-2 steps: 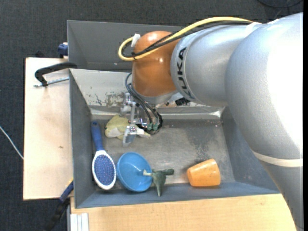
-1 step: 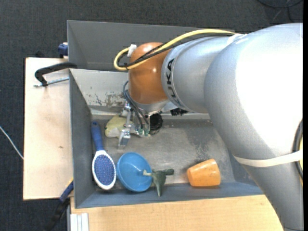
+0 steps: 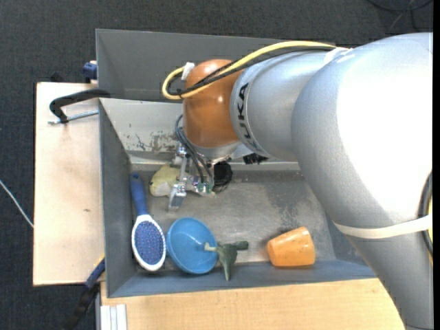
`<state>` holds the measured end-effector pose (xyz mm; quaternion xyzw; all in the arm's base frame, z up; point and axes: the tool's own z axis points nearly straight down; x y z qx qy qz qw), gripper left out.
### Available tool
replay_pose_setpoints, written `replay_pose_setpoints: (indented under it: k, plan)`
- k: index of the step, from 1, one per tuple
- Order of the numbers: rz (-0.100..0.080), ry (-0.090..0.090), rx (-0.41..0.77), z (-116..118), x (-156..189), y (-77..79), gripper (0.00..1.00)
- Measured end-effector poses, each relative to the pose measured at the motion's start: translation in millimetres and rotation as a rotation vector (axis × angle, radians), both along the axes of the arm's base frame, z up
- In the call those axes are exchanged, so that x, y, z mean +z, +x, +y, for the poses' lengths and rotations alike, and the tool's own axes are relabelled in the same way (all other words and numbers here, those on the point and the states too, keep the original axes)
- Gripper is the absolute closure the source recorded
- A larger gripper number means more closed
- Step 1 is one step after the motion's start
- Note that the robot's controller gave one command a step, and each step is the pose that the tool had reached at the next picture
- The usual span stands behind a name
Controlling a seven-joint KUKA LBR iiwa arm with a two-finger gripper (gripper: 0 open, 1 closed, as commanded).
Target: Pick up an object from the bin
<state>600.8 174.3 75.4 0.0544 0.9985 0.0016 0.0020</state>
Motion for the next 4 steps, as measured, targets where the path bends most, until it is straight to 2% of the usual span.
replay_pose_setpoints:
  k: [1, 4]
  plan:
    - [0.0, 0.001, 0.0, 0.7, 2.4, 0.9, 1.0]
    - [-0.002, 0.0, 0.002, 2.4, 36.4, 5.7, 1.0]
